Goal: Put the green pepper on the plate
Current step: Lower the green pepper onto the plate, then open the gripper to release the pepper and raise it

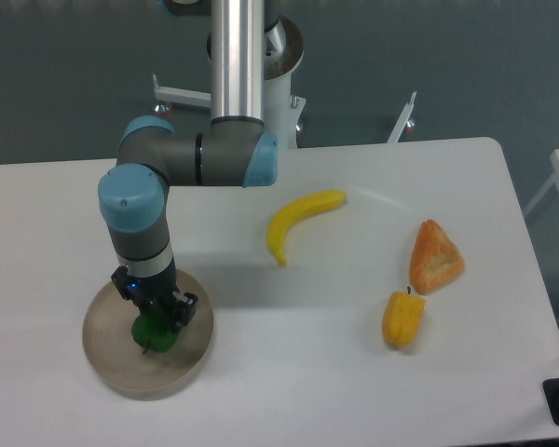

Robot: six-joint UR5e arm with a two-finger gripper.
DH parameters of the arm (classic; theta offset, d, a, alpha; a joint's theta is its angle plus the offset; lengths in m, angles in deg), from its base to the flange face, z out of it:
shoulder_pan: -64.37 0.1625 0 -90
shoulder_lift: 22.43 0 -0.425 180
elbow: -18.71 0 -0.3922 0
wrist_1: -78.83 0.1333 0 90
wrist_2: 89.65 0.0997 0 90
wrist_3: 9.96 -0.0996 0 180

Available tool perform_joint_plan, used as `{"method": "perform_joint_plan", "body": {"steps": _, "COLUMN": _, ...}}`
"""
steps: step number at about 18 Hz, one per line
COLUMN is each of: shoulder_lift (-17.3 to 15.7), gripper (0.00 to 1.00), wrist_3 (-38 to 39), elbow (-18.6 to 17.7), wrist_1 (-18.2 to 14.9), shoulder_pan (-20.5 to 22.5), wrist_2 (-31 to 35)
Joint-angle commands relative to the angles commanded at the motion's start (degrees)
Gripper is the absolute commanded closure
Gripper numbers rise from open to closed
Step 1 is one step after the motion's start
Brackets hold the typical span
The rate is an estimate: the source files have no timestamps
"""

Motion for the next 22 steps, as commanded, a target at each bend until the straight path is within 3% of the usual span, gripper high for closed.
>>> {"method": "perform_joint_plan", "body": {"steps": 12, "shoulder_lift": 0.6, "gripper": 0.54, "wrist_3": 0.1, "elbow": -0.4, "wrist_1": 0.0, "shoulder_pan": -0.2, "wrist_2": -0.1}}
{"method": "perform_joint_plan", "body": {"steps": 14, "shoulder_lift": 0.5, "gripper": 0.41, "wrist_3": 0.0, "elbow": -0.4, "wrist_1": 0.0, "shoulder_pan": -0.2, "wrist_2": -0.1}}
{"method": "perform_joint_plan", "body": {"steps": 16, "shoulder_lift": 0.4, "gripper": 0.16, "wrist_3": 0.0, "elbow": -0.4, "wrist_1": 0.0, "shoulder_pan": -0.2, "wrist_2": -0.1}}
{"method": "perform_joint_plan", "body": {"steps": 17, "shoulder_lift": 0.4, "gripper": 0.09, "wrist_3": 0.1, "elbow": -0.4, "wrist_1": 0.0, "shoulder_pan": -0.2, "wrist_2": -0.1}}
{"method": "perform_joint_plan", "body": {"steps": 19, "shoulder_lift": 0.2, "gripper": 0.02, "wrist_3": 0.3, "elbow": -0.4, "wrist_1": 0.0, "shoulder_pan": -0.2, "wrist_2": -0.1}}
{"method": "perform_joint_plan", "body": {"steps": 22, "shoulder_lift": -0.1, "gripper": 0.0, "wrist_3": 0.3, "elbow": -0.4, "wrist_1": -0.1, "shoulder_pan": -0.1, "wrist_2": -0.2}}
